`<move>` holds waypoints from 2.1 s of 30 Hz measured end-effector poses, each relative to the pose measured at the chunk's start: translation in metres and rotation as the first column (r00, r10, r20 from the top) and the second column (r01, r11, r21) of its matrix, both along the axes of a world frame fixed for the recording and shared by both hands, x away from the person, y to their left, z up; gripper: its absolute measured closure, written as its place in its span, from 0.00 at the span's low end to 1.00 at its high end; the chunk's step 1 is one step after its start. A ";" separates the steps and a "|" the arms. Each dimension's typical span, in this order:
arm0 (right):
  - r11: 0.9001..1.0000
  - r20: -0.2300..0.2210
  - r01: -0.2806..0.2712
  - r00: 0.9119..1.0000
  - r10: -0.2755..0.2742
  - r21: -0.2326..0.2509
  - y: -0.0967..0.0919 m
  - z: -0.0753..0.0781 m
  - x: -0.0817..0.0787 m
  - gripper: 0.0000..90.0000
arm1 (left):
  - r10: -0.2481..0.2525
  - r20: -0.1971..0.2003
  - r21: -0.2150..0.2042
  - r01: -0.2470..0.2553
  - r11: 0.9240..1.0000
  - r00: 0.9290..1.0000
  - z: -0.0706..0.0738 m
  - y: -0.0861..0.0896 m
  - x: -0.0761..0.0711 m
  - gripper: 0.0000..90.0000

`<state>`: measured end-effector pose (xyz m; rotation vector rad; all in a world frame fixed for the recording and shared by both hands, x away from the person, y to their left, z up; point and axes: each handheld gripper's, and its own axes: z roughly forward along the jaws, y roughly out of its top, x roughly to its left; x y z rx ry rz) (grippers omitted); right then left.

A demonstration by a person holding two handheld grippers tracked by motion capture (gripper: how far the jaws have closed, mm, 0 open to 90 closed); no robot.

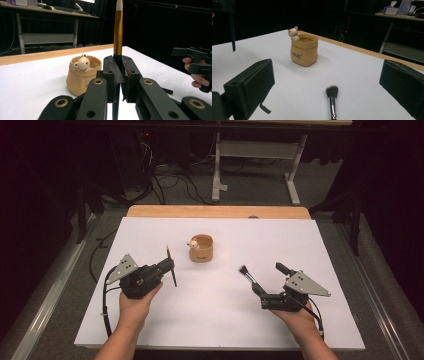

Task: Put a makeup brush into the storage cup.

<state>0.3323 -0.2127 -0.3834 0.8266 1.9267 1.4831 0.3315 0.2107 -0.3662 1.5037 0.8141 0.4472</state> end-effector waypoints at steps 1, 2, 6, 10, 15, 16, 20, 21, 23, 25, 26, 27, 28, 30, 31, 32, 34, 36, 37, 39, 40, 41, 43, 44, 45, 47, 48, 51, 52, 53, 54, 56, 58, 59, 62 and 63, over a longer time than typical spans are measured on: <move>1.000 -0.002 0.000 1.000 0.000 0.002 0.000 0.000 0.000 0.01 | 0.001 -0.002 -0.002 -0.001 1.000 1.000 0.001 0.000 0.001 0.92; 1.000 0.003 -0.005 1.000 0.005 0.002 0.000 0.000 -0.001 0.01 | 0.008 -0.002 -0.006 -0.008 1.000 1.000 0.002 -0.001 0.003 0.92; 1.000 0.014 -0.009 1.000 0.009 0.001 0.000 0.000 -0.003 0.01 | 0.013 -0.008 -0.007 -0.013 1.000 1.000 0.008 -0.003 0.011 0.92; 1.000 0.012 -0.007 1.000 0.006 0.006 -0.001 0.000 -0.003 0.01 | 0.010 -0.005 0.000 -0.010 1.000 1.000 0.013 -0.008 0.019 0.92; 1.000 0.015 -0.008 1.000 0.007 0.002 -0.002 0.000 -0.003 0.01 | 0.012 0.004 0.014 -0.012 1.000 1.000 0.019 -0.015 0.030 0.92; 1.000 0.017 -0.008 1.000 0.008 0.000 -0.002 0.000 -0.003 0.01 | 0.014 0.006 0.018 -0.014 1.000 1.000 0.020 -0.016 0.033 0.92; 1.000 0.015 -0.004 1.000 0.004 0.002 -0.003 0.000 -0.003 0.01 | 0.016 0.004 0.021 -0.016 1.000 1.000 0.021 -0.021 0.042 0.92; 1.000 0.011 0.002 1.000 -0.002 0.002 -0.003 0.000 -0.003 0.01 | 0.018 0.002 0.013 -0.018 1.000 1.000 0.021 -0.023 0.044 0.92; 1.000 0.014 0.002 1.000 -0.002 0.002 -0.003 0.000 -0.003 0.01 | 0.018 0.002 0.016 -0.018 1.000 1.000 0.022 -0.025 0.048 0.92; 1.000 0.015 0.001 1.000 -0.001 0.004 -0.003 0.000 -0.003 0.01 | 0.020 0.002 0.017 -0.020 1.000 1.000 0.022 -0.026 0.051 0.92; 1.000 0.015 0.001 1.000 -0.001 0.003 -0.003 0.000 -0.003 0.01 | 0.021 0.002 0.021 -0.021 1.000 1.000 0.023 -0.027 0.053 0.92; 1.000 0.014 0.001 1.000 -0.001 0.003 -0.003 0.000 -0.003 0.01 | 0.024 0.003 0.022 -0.024 0.999 1.000 0.023 -0.028 0.055 0.92; 1.000 0.015 -0.003 1.000 0.003 0.002 -0.003 0.000 -0.003 0.01 | 0.024 0.003 0.021 -0.024 0.999 1.000 0.024 -0.029 0.056 0.92; 1.000 0.012 -0.004 1.000 0.004 0.003 -0.002 -0.001 -0.003 0.01 | 0.028 0.004 0.018 -0.028 0.999 1.000 0.025 -0.030 0.060 0.92; 1.000 0.009 -0.005 1.000 0.005 0.003 -0.002 -0.001 -0.003 0.01 | 0.029 0.005 0.016 -0.029 0.999 1.000 0.026 -0.030 0.061 0.92; 1.000 0.011 -0.009 1.000 0.009 0.005 -0.002 -0.001 -0.003 0.01 | 0.030 0.006 0.014 -0.030 0.999 1.000 0.026 -0.030 0.063 0.92; 1.000 0.011 -0.008 1.000 0.008 0.001 -0.002 -0.001 -0.003 0.01 | 0.031 -0.001 0.014 -0.031 0.999 1.000 0.028 -0.031 0.067 0.92; 1.000 0.014 -0.009 1.000 0.009 -0.003 -0.002 -0.001 -0.003 0.01 | 0.033 -0.004 0.022 -0.033 0.999 0.999 0.029 -0.033 0.071 0.92; 1.000 0.014 -0.009 1.000 0.009 -0.003 -0.002 -0.001 -0.003 0.01 | 0.035 -0.003 0.028 -0.035 0.999 0.999 0.030 -0.033 0.072 0.92; 1.000 0.012 -0.010 1.000 0.010 0.000 -0.002 -0.001 -0.003 0.01 | 0.038 0.000 0.025 -0.038 0.999 0.999 0.032 -0.036 0.076 0.92; 1.000 0.014 -0.010 1.000 0.010 0.001 -0.002 -0.001 -0.003 0.01 | 0.039 0.001 0.023 -0.039 0.999 0.999 0.033 -0.037 0.078 0.92; 1.000 0.010 -0.008 1.000 0.008 0.003 -0.002 -0.001 -0.003 0.01 | 0.036 0.001 0.029 -0.036 0.999 0.999 0.034 -0.038 0.079 0.92; 1.000 0.009 -0.009 1.000 0.009 0.004 -0.002 -0.001 -0.003 0.01 | 0.037 0.006 0.029 -0.038 0.999 0.999 0.036 -0.041 0.082 0.92; 1.000 0.009 -0.009 1.000 0.009 0.005 -0.002 -0.001 -0.003 0.01 | 0.039 0.007 0.020 -0.039 0.999 0.999 0.038 -0.044 0.085 0.92; 1.000 0.010 -0.009 1.000 0.009 0.005 -0.002 -0.001 -0.003 0.01 | 0.038 0.009 0.033 -0.039 0.999 0.999 0.039 -0.044 0.086 0.92; 1.000 0.013 -0.013 1.000 0.013 0.006 -0.002 -0.001 -0.003 0.01 | 0.039 0.009 0.033 -0.039 0.999 0.999 0.041 -0.047 0.089 0.92; 1.000 0.015 -0.011 1.000 0.011 0.006 -0.002 0.000 -0.003 0.01 | 0.043 0.011 0.020 -0.043 0.999 0.999 0.042 -0.050 0.092 0.92; 1.000 0.016 -0.008 1.000 0.008 0.012 -0.003 0.000 -0.004 0.01 | 0.042 0.012 0.022 -0.042 0.999 0.999 0.044 -0.054 0.096 0.92; 1.000 0.020 -0.010 1.000 0.010 0.009 -0.004 0.000 -0.003 0.01 | 0.044 0.012 0.026 -0.044 0.999 0.999 0.045 -0.055 0.098 0.92; 1.000 0.017 -0.010 1.000 0.010 0.008 -0.004 0.000 -0.004 0.01 | 0.045 0.013 0.028 -0.046 0.999 0.999 0.045 -0.057 0.100 0.92; 1.000 0.018 -0.011 1.000 0.011 0.006 -0.003 0.000 -0.004 0.01 | 0.045 0.014 0.025 -0.045 0.999 0.999 0.046 -0.058 0.102 0.92; 1.000 0.018 -0.012 1.000 0.011 0.008 -0.003 0.000 -0.004 0.01 | 0.049 0.015 0.024 -0.049 0.998 0.999 0.046 -0.060 0.105 0.92; 1.000 0.014 -0.013 1.000 0.013 0.011 -0.002 0.000 -0.004 0.01 | 0.057 0.007 0.019 -0.057 0.998 0.998 0.046 -0.062 0.109 0.92; 1.000 0.012 -0.014 1.000 0.014 0.013 -0.002 0.000 -0.004 0.01 | 0.061 0.006 0.020 -0.062 0.998 0.998 0.045 -0.062 0.111 0.92; 1.000 0.014 -0.017 1.000 0.016 0.017 -0.002 0.000 -0.005 0.01 | 0.071 -0.005 0.012 -0.071 0.997 0.997 0.044 -0.066 0.118 0.92; 1.000 0.015 -0.018 1.000 0.018 0.018 -0.002 0.000 -0.005 0.01 | 0.071 -0.005 0.022 -0.071 0.997 0.997 0.044 -0.066 0.119 0.92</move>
